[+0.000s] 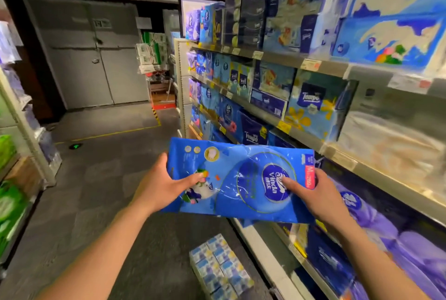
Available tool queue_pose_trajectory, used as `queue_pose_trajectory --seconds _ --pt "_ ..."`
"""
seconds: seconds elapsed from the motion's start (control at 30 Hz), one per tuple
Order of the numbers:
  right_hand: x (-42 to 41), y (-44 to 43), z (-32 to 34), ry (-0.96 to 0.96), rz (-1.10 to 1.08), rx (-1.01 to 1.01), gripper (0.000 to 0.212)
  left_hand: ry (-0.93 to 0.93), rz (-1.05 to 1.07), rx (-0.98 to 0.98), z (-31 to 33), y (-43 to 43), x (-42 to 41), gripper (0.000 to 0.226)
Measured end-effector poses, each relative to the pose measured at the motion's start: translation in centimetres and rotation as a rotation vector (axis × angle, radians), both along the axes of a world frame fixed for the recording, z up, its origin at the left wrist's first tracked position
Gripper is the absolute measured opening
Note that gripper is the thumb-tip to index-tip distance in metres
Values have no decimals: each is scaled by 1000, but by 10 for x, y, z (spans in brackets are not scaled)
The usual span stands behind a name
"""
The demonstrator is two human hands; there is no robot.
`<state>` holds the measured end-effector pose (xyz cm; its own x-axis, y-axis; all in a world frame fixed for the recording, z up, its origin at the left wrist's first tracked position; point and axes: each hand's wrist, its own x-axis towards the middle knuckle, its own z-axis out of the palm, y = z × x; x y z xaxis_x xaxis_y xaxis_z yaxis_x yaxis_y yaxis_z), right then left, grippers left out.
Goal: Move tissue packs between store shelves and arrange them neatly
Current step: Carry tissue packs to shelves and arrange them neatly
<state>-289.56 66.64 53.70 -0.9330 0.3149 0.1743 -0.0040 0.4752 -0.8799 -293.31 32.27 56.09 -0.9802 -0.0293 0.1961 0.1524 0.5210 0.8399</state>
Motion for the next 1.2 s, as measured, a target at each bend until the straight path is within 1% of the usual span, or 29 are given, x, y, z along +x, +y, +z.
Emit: queue_pose_trajectory --seconds 0.13,0.17,0.2,0.23,0.27,0.33,0.37,0.4,0.47,0.53,0.57,0.6,0.67,0.7,0.8,0.83,0.9,1.0,1.1,1.2 --pt "-79 1 24 29 -43 60 71 20 -87 17 14 -2 -103 70" --pt "-96 0 31 46 -63 68 69 32 -113 27 18 1 -127 67" --pt "-111 -2 38 65 -86 70 60 47 -142 38 20 2 -153 65" --pt "-128 -4 45 87 -109 74 50 57 -179 52 24 3 -180 65" --pt "-144 -5 50 109 -131 73 43 69 -219 59 26 4 -210 71" --pt "-176 -9 59 151 -204 71 43 105 -287 73 33 7 -268 87" --pt "-192 -10 61 174 -241 75 48 124 -326 70 36 9 -297 89" --pt "-207 -12 62 195 -276 85 54 136 -370 68 39 11 -328 85" --pt "-234 -17 69 229 -344 72 63 154 -452 66 52 18 -378 71" --pt "-256 -25 81 251 -425 42 63 188 -510 40 70 26 -421 54" --pt "-265 -28 89 254 -460 49 62 205 -541 35 81 32 -439 51" --pt "-273 -30 96 253 -498 64 60 221 -585 24 91 38 -458 51" --pt "-284 -32 115 273 -580 87 59 257 -661 33 115 53 -489 58" --pt "-287 -32 124 293 -610 108 56 282 -682 55 126 62 -499 62" --pt "-290 -22 151 342 -704 166 40 346 -766 92 151 94 -526 63" --pt "-289 -18 161 356 -750 193 38 357 -793 110 159 105 -530 64" --pt "-283 -7 178 374 -813 235 41 377 -835 142 175 131 -539 69" --pt "-267 12 204 405 -851 278 46 412 -902 176 198 175 -541 66" --pt "-246 31 235 443 -932 367 35 452 -963 208 222 217 -530 67" --pt "-228 59 260 455 -973 442 35 469 -1019 255 242 265 -522 84"
